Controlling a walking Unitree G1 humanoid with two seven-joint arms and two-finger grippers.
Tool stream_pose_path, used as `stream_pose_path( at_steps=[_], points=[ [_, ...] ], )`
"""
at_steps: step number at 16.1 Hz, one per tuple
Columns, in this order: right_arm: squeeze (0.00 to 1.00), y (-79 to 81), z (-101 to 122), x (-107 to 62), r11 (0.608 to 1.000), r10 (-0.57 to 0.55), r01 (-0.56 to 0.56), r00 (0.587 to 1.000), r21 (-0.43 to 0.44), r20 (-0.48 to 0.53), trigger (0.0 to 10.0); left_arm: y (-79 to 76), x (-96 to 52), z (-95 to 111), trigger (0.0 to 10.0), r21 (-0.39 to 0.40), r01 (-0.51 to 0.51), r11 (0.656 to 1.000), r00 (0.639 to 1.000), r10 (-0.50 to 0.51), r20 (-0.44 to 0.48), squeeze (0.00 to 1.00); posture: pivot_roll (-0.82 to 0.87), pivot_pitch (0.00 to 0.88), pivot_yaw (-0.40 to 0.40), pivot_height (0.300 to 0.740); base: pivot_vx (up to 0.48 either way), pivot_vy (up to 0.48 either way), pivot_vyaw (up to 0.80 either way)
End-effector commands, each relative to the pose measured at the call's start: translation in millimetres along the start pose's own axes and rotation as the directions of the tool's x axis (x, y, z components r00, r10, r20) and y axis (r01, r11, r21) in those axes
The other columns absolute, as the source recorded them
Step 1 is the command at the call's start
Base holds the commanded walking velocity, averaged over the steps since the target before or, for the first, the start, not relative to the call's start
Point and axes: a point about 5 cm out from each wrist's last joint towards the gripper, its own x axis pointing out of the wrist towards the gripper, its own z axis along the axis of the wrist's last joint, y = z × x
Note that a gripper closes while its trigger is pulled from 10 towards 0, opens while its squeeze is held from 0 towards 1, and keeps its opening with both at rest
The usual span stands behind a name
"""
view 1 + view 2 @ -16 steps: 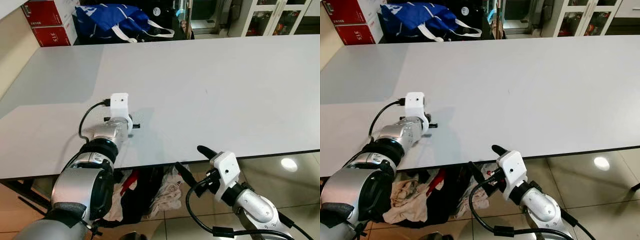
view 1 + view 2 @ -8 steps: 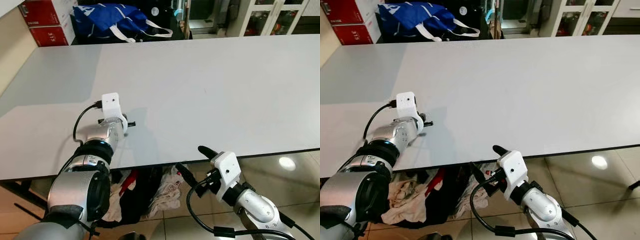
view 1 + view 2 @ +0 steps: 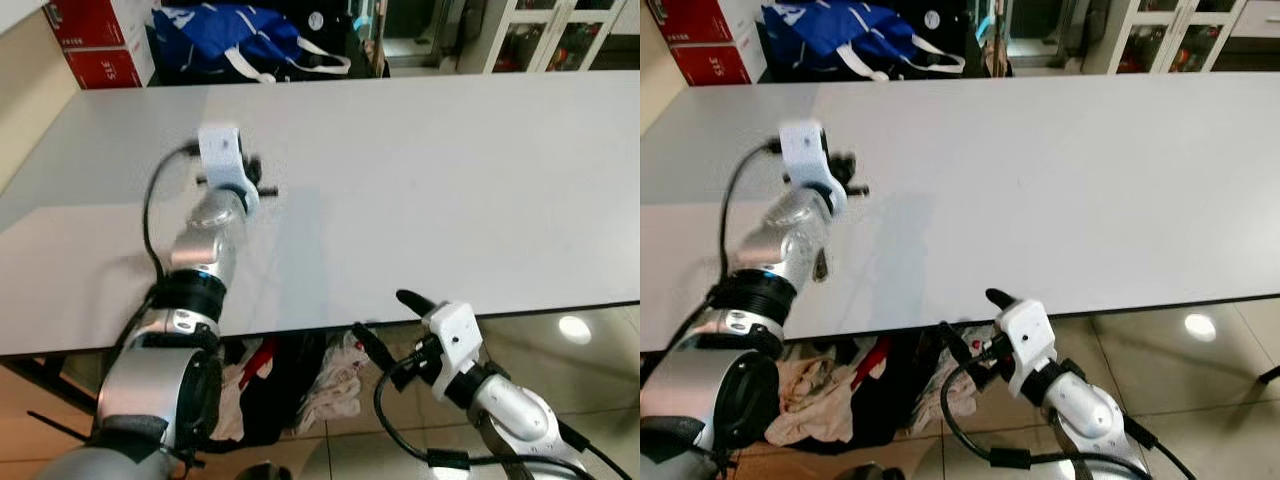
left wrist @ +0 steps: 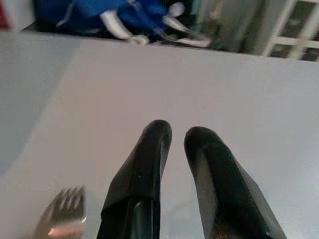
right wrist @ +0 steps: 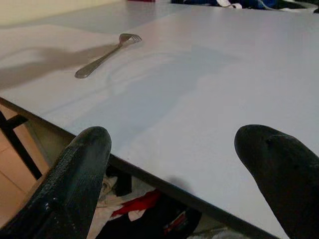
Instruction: Setting the table
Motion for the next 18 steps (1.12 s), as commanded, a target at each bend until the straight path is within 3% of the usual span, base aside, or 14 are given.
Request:
stream_pose_path(
  at_steps=[1,4,5,6,9,13,18],
  points=[
    [0.00,-2.5,1,0.7,1.000,0.004,-0.004,1.000,0.002,0.013,10.0,-6.4,-1.4,-14,10.0,0.051,0.068,0.996,0.995,-0.065,-0.071,0.00,-0.11,0.000,0.048,0.731,0.000,0.000,0.00],
    [0.00,-2.8,2,2.8,1.000,0.006,-0.006,1.000,0.004,0.017,10.0,-9.3,-6.2,-32,10.0,-0.019,0.066,0.998,0.983,-0.068,-0.172,0.00,-0.11,0.000,0.055,0.731,0.000,0.000,0.00],
    [0.00,-2.5,1,3.2,1.000,0.002,-0.003,1.000,0.006,0.019,10.0,5.0,-12.4,-43,10.0,-0.016,-0.062,0.998,0.969,0.057,-0.241,0.00,-0.12,0.000,0.061,0.731,0.000,0.000,0.00],
    [0.00,-2.3,1,3.2,1.000,0.001,-0.001,1.000,0.006,0.020,10.0,9.4,-16.4,-47,10.0,-0.030,-0.104,0.994,0.960,0.093,-0.264,0.00,-0.12,0.000,0.061,0.731,0.000,0.000,0.00],
    [0.00,-1.5,1,2.6,1.000,-0.005,0.005,1.000,0.008,0.013,10.0,8.3,-49.4,-43,10.0,0.001,-0.141,0.990,0.960,0.136,-0.246,0.00,-0.11,0.000,0.059,0.731,0.000,0.000,0.00],
    [0.00,-3.4,2,4.4,1.000,0.011,-0.011,1.000,0.007,0.006,10.0,-2.3,-73.4,-39,10.0,-0.006,-0.106,0.994,0.959,0.101,-0.266,0.00,-0.09,0.015,0.036,0.731,0.000,0.000,0.00],
    [0.00,-7.1,3,6.8,1.000,0.022,-0.022,1.000,0.000,0.008,10.0,8.1,-82.9,-51,10.0,-0.017,-0.156,0.988,0.943,0.144,-0.300,0.00,-0.09,0.011,0.025,0.731,0.000,0.000,0.00]
  ],
)
